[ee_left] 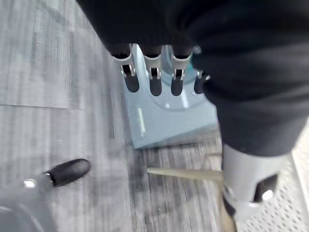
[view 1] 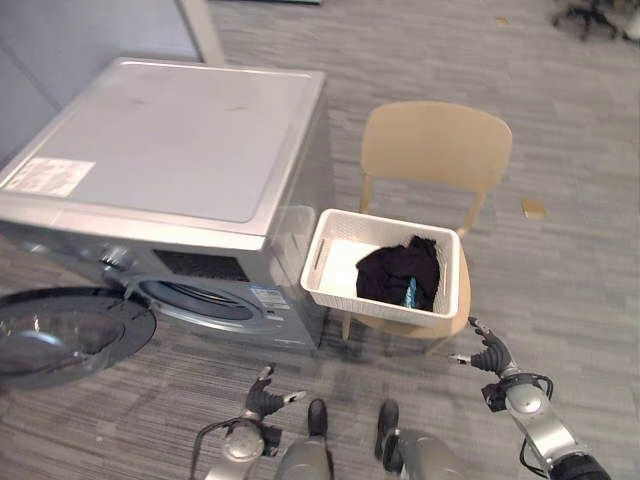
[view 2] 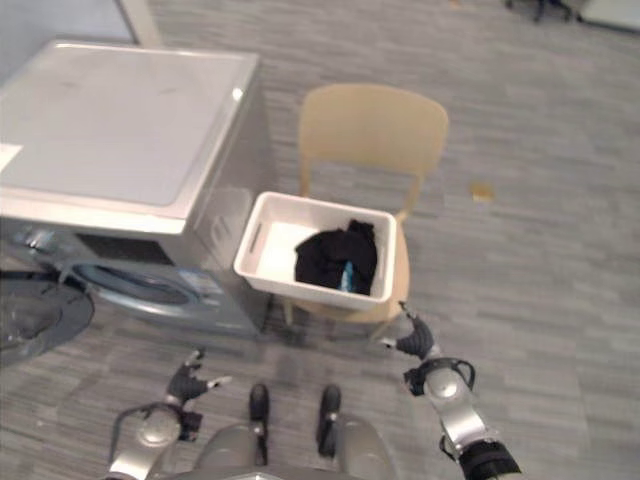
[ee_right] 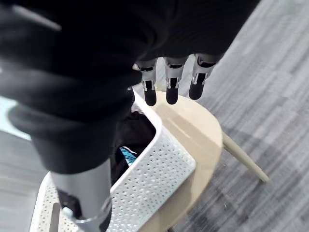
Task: Grab the laundry basket,head to the washer,open it,put in the laundry and shut it.
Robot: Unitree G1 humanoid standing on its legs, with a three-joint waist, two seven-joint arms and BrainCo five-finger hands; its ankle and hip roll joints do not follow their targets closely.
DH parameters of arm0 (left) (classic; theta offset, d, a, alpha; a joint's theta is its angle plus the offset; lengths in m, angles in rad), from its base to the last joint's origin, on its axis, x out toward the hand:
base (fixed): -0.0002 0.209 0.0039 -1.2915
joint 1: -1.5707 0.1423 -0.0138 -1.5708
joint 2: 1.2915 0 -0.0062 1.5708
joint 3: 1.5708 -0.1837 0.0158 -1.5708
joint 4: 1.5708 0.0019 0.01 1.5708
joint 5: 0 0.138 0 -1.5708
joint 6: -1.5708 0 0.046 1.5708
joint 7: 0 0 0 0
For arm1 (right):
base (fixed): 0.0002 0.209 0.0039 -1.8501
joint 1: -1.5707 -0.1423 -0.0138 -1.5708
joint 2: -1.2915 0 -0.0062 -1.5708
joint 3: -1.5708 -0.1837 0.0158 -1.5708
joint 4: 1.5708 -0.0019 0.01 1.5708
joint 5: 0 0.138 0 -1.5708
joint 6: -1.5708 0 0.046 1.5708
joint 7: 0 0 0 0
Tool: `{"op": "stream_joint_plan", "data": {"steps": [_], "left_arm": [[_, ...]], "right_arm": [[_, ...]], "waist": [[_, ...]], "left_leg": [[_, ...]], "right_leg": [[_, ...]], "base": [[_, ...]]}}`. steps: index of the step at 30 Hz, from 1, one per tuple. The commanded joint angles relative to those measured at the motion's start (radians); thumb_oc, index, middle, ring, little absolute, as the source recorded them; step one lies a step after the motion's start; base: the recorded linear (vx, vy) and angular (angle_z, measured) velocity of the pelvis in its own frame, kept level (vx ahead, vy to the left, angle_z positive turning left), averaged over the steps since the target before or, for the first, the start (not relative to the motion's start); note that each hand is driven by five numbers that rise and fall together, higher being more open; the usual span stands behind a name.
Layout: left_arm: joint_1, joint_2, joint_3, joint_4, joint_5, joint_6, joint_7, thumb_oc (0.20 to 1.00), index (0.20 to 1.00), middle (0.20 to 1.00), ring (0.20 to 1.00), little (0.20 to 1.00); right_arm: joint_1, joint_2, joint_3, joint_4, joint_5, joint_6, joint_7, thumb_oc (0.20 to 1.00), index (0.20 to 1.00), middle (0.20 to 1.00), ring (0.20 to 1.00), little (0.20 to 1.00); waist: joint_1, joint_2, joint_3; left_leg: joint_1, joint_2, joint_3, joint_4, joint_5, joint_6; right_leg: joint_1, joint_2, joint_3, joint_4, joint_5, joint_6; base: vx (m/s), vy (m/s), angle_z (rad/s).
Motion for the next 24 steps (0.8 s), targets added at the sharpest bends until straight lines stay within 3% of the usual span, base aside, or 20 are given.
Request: {"op": "stream_joint_plan", "data": {"steps": [1, 11, 15, 24], "left_arm": [[-0.005, 0.02, 0.033, -0.005, 0.025, -0.027, -0.002, 1.0, 1.0, 1.0, 1.0, 1.0], [-0.035, 0.076, 0.026, 0.003, 0.008, -0.057, 0.012, 1.0, 1.0, 1.0, 1.0, 1.0], [-0.066, 0.086, -0.001, 0.015, -0.026, -0.075, 0.035, 1.0, 1.0, 1.0, 1.0, 1.0], [-0.113, 0.08, -0.04, 0.012, -0.101, -0.101, 0.083, 1.0, 1.0, 1.0, 1.0, 1.0]], "right_arm": [[-0.014, -0.093, 0.02, -0.081, -0.09, -0.032, -0.021, 1.0, 1.0, 1.0, 1.0, 1.0], [-0.329, -0.196, 0.204, 0.135, -0.196, -0.009, -0.059, 1.0, 1.0, 1.0, 1.0, 1.0], [-0.528, -0.214, 0.312, 0.311, -0.244, 0.013, -0.09, 1.0, 1.0, 1.0, 1.0, 1.0], [-0.766, -0.232, 0.402, 0.632, -0.29, 0.069, -0.169, 1.0, 1.0, 1.0, 1.0, 1.0]], "waist": [[0.015, 0.019, -0.043], [0.11, -0.011, -0.014], [0.162, -0.004, 0.03], [0.217, 0.038, 0.105]], "left_leg": [[-0.007, -0.026, -0.018, -0.053, 0.026, 0.026], [-0.07, -0.047, -0.048, -0.043, 0.026, 0.026], [-0.132, -0.055, -0.073, -0.033, 0.042, 0.018], [-0.233, -0.068, -0.115, -0.033, 0.081, 0.005]], "right_leg": [[0.165, -0.033, -0.01, -0.103, -0.029, 0.086], [0.125, -0.048, -0.044, -0.083, -0.032, 0.091], [0.074, -0.055, -0.058, -0.07, -0.027, 0.089], [-0.019, -0.065, -0.088, -0.035, -0.023, 0.085]], "base": [[0.12, 0.072, -0.34], [0.05, 0.042, 0.04], [0.0, 0.039, 0.21], [0.01, 0.025, 0.18]]}}
